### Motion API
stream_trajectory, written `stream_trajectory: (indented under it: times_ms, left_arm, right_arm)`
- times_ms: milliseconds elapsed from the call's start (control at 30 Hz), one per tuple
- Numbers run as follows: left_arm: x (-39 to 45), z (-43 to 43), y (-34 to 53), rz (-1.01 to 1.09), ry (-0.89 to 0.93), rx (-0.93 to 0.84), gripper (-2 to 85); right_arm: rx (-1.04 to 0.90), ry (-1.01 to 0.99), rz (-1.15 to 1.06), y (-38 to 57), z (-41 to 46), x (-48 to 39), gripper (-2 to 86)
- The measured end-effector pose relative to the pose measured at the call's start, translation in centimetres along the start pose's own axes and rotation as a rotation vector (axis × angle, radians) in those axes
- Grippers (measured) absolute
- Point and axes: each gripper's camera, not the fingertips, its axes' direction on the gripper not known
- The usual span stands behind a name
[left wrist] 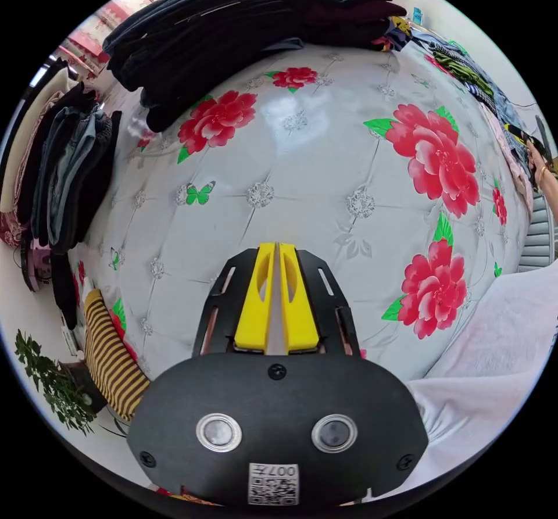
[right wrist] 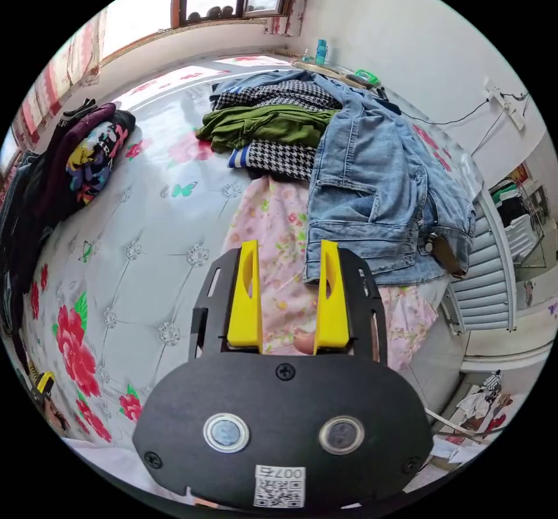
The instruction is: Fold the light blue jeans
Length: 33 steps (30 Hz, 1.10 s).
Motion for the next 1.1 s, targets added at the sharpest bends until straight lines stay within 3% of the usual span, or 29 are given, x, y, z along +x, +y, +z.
stream_trajectory:
  times_ms: [100, 267, 467, 767, 867, 1100]
  left_arm:
    - [1.5, 0.1, -0.4, 0.013, -0.068, -0.002, -0.8]
    - [1.9, -0.3, -0.8, -0.021, -0.095, -0.009, -1.0]
    - [-0.3, -1.8, 0.5, -0.144, 0.081, 0.025, -1.0]
    - [-0.3, -7.4, 5.4, -0.035, 0.215, 0.206, -1.0]
    - [-1.8, -9.2, 8.4, -0.049, 0.243, 0.242, -1.0]
    - [-8.2, -11.4, 16.1, -0.329, 0.270, 0.296, -1.0]
  right_arm:
    - [-0.218, -0.015, 0.126, -0.9, 4.1, 2.8, 7.6]
    - [-0.164, -0.118, 0.160, -1.2, 2.2, 4.9, 2.7]
    - [0.033, -0.320, 0.054, 0.2, -6.0, 7.6, 0.8]
    - [0.149, -0.636, -0.160, 4.6, -16.8, 9.4, 0.3]
    - [0.147, -0.881, -0.339, 6.8, -19.7, 5.9, 0.3]
    - [-0.109, -1.212, -0.991, 19.4, -22.9, -19.2, 1.0]
